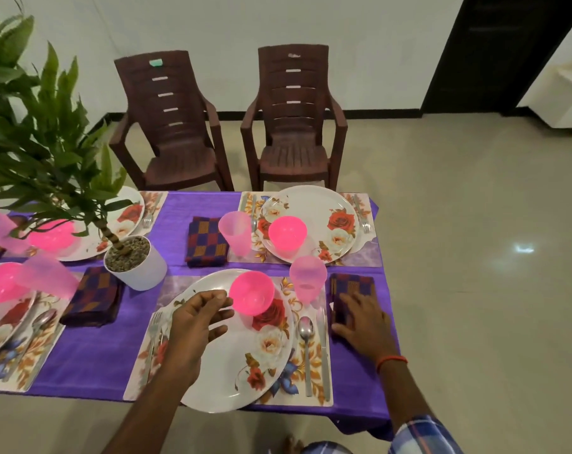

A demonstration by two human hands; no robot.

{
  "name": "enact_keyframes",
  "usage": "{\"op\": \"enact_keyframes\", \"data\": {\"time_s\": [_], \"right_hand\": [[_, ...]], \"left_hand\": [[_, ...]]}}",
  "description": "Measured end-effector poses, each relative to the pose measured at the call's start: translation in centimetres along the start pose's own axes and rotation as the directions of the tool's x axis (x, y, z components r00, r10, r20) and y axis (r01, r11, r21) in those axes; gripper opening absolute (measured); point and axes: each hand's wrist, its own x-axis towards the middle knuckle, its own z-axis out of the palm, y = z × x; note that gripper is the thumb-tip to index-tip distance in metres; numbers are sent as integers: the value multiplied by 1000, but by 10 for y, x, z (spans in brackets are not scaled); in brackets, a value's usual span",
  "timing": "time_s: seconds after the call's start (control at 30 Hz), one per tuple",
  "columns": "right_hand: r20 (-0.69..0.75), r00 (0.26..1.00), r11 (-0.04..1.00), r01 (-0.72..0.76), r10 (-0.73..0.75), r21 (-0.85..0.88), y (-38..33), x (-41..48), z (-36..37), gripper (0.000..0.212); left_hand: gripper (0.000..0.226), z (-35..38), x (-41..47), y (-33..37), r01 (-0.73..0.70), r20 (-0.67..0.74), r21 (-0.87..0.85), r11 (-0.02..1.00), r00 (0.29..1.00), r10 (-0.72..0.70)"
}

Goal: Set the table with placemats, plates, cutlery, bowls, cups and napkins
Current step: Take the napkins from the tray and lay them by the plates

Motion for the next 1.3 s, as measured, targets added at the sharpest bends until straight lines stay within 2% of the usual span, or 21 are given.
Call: {"op": "enact_keyframes", "data": {"time_s": [0.07,0.3,0.43,0.5,0.63,0.77,1.0,1.13,1.2,1.27,1.3], "right_hand": [[71,997,999,9,-6,-52,-2,-1,7,69],[65,997,997,40,-36,-61,9,4,2,63],[83,996,996,-1,9,-93,1,5,-2,56],[29,999,998,-29,31,-58,-6,5,-8,48],[-190,982,992,28,-5,119,-29,-1,-30,26],[-35,999,971,29,-22,237,-43,-7,-40,21],[216,973,980,34,-76,194,-75,-20,-37,29],[309,950,982,-8,-51,187,-98,-26,-27,22],[315,949,979,-33,-33,201,-108,-31,-18,25],[305,952,985,-58,5,162,-118,-35,-7,35],[299,953,985,-86,38,149,-123,-38,1,40]], "left_hand": [[17,1,2,0,-4,0,0,1000,1000,4],[14,6,8,9,-32,-4,6,999,999,32],[14,5,12,12,-45,0,6,999,999,45],[13,3,14,13,-47,-2,-10,999,999,47],[14,-6,22,13,-52,-20,-14,999,998,52],[10,-21,38,10,-83,-34,22,996,996,84],[7,-57,71,2,-100,-48,48,994,994,102],[7,-87,84,-16,-105,-54,203,974,992,118],[9,-106,93,-32,-110,-28,421,900,991,134],[18,-126,100,-46,-94,32,721,686,994,103],[23,-136,102,-53,-81,44,818,569,996,77]]}}
